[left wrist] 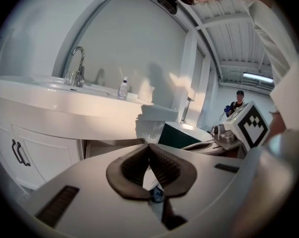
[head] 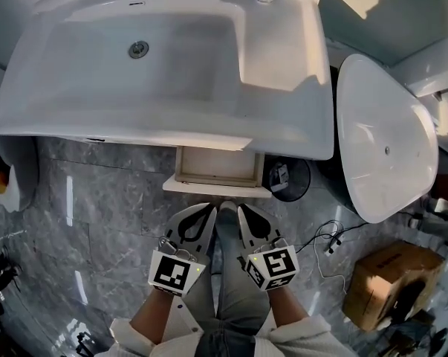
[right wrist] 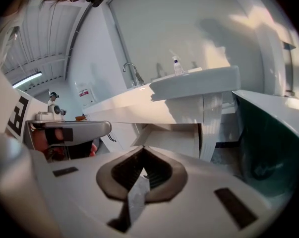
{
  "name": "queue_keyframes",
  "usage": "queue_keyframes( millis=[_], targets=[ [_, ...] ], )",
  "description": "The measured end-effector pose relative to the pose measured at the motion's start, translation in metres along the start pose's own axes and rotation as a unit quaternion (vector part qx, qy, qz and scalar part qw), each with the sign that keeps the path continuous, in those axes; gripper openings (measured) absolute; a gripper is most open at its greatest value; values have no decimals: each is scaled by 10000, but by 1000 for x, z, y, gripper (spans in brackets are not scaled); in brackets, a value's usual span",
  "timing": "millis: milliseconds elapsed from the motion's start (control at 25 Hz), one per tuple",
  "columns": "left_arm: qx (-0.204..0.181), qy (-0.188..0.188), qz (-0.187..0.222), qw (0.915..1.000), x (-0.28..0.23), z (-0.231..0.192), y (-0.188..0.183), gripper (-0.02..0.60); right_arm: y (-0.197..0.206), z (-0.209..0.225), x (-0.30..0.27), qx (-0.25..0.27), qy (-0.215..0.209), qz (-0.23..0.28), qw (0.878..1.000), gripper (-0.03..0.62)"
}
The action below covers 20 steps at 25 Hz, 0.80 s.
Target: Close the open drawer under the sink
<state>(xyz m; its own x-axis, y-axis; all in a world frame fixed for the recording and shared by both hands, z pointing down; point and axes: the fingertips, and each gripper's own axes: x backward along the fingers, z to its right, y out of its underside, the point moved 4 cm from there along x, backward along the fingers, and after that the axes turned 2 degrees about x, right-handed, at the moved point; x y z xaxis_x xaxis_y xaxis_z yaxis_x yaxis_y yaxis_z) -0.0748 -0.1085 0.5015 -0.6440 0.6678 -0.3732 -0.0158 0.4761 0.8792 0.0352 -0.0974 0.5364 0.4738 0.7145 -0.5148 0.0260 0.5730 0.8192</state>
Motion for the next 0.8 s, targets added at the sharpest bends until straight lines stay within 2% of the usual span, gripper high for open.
queue_keyframes(
  millis=[480, 640, 800],
  targets=[
    [-172, -97, -236, 9995, -16, -18, 68, 15, 52, 11, -32, -23, 71, -238, 9997, 9],
    [-105, -17, -423, 9991, -24, -20, 90, 15, 65, 17, -40, -117, 165, -352, 9992, 9],
    [-35, -131, -541, 9984, -27, -25, 101, 15, 74, 18, -48, -128, 161, -461, 9987, 9]
  ],
)
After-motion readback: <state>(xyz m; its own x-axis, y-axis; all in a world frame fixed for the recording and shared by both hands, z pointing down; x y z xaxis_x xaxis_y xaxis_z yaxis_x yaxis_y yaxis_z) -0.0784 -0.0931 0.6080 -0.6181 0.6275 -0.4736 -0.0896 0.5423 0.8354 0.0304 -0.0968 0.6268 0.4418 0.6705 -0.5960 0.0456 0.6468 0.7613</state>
